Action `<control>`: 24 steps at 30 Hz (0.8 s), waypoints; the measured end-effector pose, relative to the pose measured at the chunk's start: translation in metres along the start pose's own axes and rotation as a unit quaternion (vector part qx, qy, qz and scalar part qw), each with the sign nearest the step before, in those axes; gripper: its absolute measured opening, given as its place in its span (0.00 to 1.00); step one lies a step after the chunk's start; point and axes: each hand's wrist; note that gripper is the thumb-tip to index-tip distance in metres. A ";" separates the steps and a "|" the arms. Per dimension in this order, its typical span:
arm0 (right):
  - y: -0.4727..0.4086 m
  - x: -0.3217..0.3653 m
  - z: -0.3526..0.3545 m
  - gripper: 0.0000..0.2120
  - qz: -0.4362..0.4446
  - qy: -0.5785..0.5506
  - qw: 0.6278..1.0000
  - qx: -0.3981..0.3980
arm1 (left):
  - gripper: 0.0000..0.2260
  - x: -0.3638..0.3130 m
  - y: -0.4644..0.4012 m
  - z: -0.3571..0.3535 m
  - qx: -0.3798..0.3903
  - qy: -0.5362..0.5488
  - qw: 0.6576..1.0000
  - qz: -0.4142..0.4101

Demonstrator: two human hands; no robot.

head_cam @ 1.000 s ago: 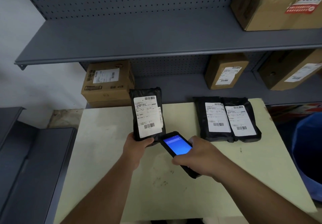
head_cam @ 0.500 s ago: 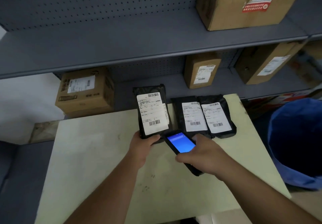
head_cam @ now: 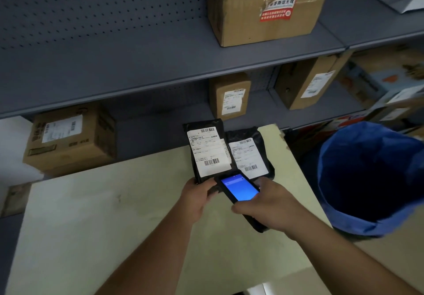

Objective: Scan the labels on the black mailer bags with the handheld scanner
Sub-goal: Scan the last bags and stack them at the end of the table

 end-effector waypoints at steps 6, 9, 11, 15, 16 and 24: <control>-0.010 -0.019 0.021 0.24 -0.002 -0.005 1.000 -0.013 | 0.11 0.011 -0.010 -0.041 -0.009 0.017 1.000 0.017; -0.014 -0.027 0.029 0.24 -0.004 -0.009 1.000 -0.013 | 0.10 0.016 -0.013 -0.057 -0.023 0.017 0.999 0.033; -0.017 -0.033 0.033 0.23 -0.004 -0.010 1.000 -0.014 | 0.08 0.020 -0.019 -0.065 -0.031 0.010 0.999 0.043; -0.021 -0.041 0.038 0.24 -0.005 -0.007 1.000 -0.010 | 0.08 0.027 -0.028 -0.076 -0.045 -0.012 0.997 0.056; -0.022 -0.044 0.039 0.24 -0.006 -0.007 1.000 -0.011 | 0.08 0.029 -0.031 -0.079 -0.047 -0.014 0.997 0.057; -0.028 -0.051 0.040 0.23 -0.009 -0.007 1.000 -0.011 | 0.09 0.031 -0.038 -0.084 -0.058 -0.042 0.996 0.052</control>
Point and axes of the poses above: each hand's wrist, its own y-axis away from the middle knuckle, its own z-axis out of the back of the hand, x = y × z, and after that the axes turned 11 degrees about y, right-handed
